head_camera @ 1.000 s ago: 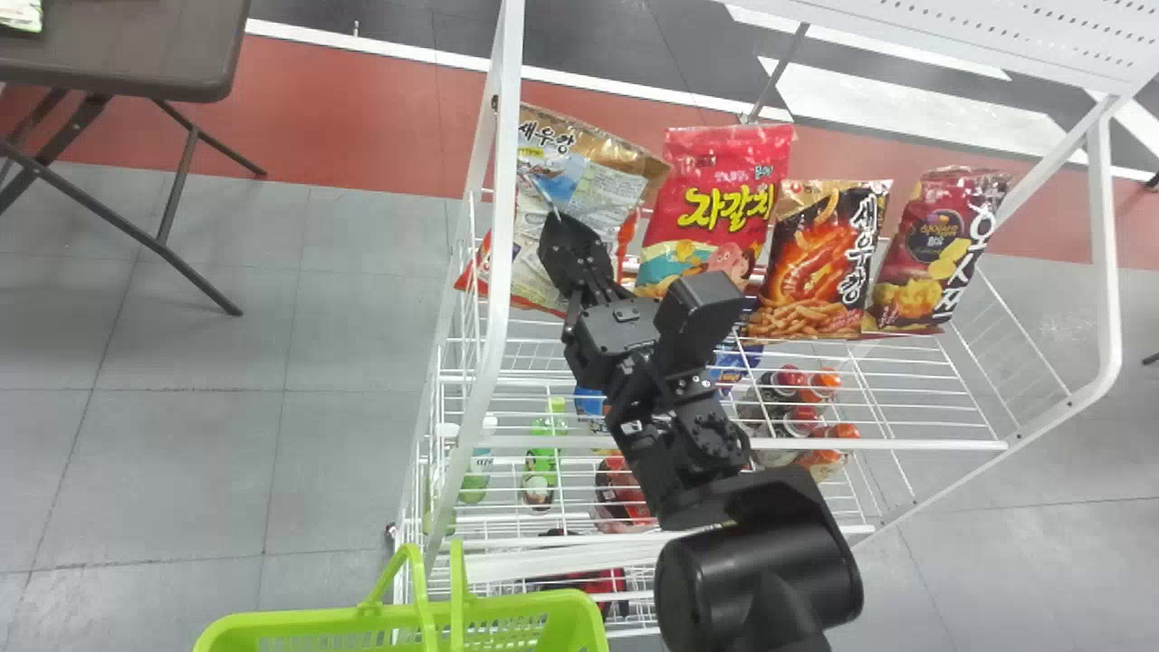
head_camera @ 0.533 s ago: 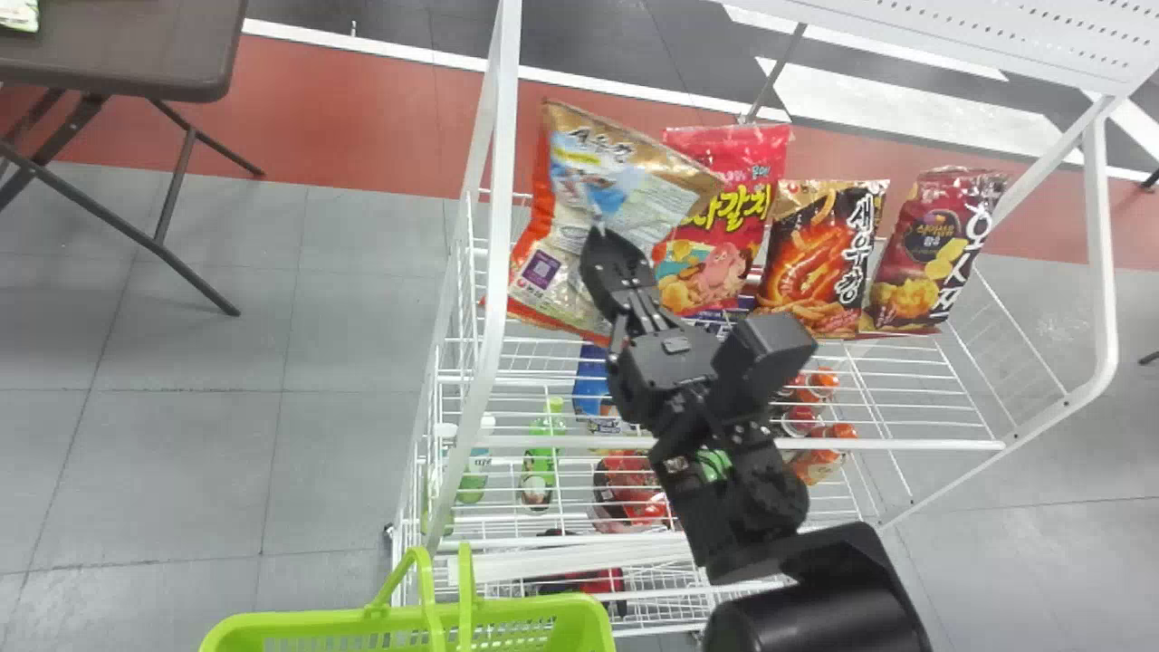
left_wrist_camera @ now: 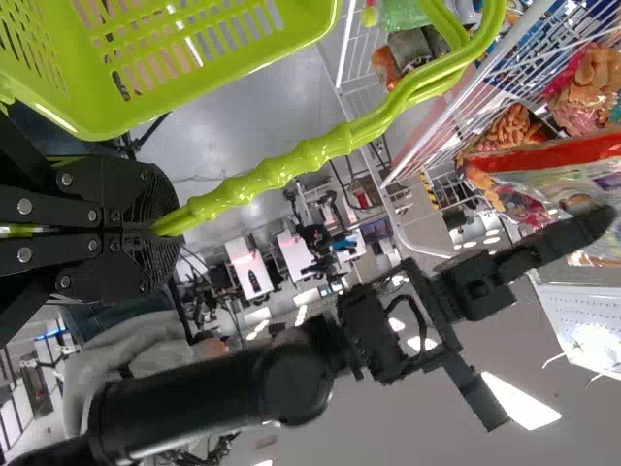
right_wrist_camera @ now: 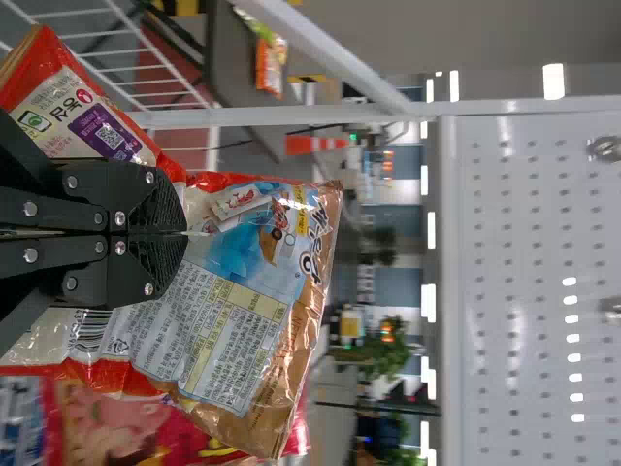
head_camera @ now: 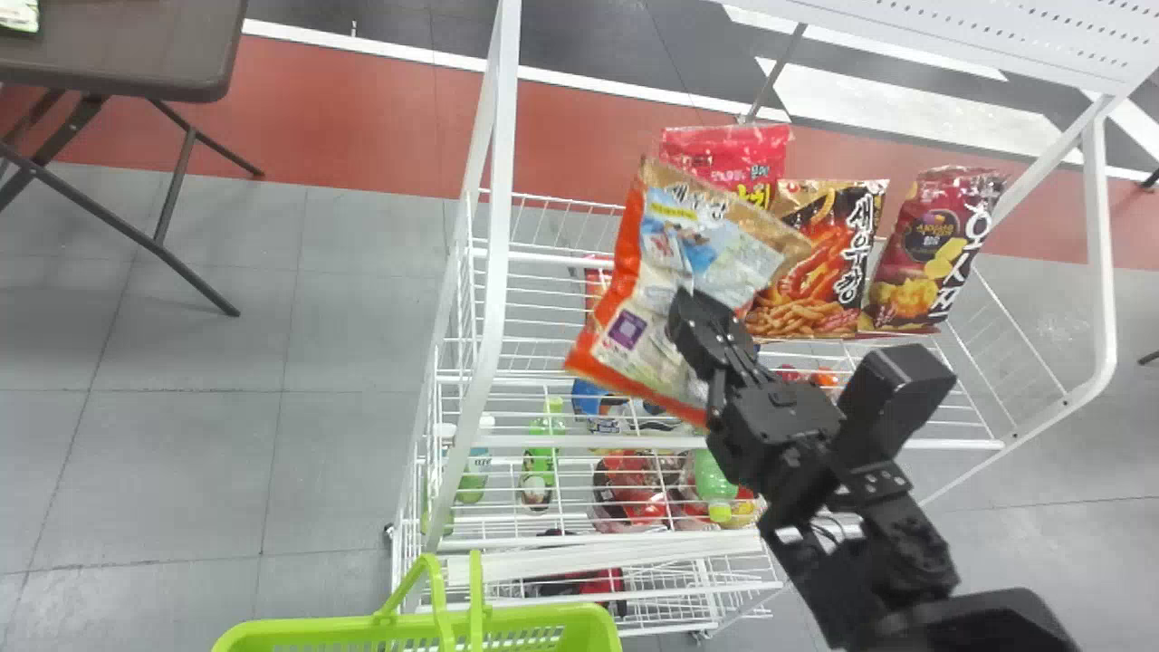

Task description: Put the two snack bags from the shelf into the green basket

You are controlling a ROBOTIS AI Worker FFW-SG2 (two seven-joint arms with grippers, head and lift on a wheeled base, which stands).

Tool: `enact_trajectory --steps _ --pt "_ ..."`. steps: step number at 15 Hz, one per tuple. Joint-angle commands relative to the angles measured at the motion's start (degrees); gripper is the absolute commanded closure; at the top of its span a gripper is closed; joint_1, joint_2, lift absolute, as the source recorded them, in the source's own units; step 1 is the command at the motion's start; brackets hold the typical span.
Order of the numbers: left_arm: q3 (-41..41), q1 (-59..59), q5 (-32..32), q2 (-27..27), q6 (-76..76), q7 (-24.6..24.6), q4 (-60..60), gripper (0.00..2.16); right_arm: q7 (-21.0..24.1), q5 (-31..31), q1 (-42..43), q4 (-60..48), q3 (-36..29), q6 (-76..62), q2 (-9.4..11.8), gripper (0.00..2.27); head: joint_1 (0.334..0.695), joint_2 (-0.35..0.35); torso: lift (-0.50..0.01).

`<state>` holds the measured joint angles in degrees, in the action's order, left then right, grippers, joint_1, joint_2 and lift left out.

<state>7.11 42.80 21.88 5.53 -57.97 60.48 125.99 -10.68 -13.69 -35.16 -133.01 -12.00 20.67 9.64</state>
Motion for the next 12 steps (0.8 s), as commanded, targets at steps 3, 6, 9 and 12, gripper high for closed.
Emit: enact_trajectory --steps 3,6,9,12 --pt "0.54 -0.18 -0.35 -0.25 -0.18 -0.54 -0.05 2.10 -5.41 -7.23 -3.86 -11.57 -8.39 32.90 -0.50 2.22 0.695 -0.350 -0.010" --pt "1.16 -0.35 -0.87 -0.34 -0.18 -1.15 -0.05 2.10 -11.38 -11.97 -5.01 -17.46 -14.37 52.24 -1.73 2.22 0.695 -0.350 -0.010" --pt "1.33 -0.35 -1.05 -0.34 -0.18 -1.15 -0.05 2.10 -14.28 -15.14 -5.09 -22.21 -17.18 69.41 -2.17 2.22 0.695 -0.350 -0.010" --pt "1.51 -0.18 -1.14 -0.34 0.00 -1.15 0.04 2.10 -15.34 -16.63 -5.18 -23.26 -15.77 69.41 -2.17 2.22 0.695 -0.350 -0.010"
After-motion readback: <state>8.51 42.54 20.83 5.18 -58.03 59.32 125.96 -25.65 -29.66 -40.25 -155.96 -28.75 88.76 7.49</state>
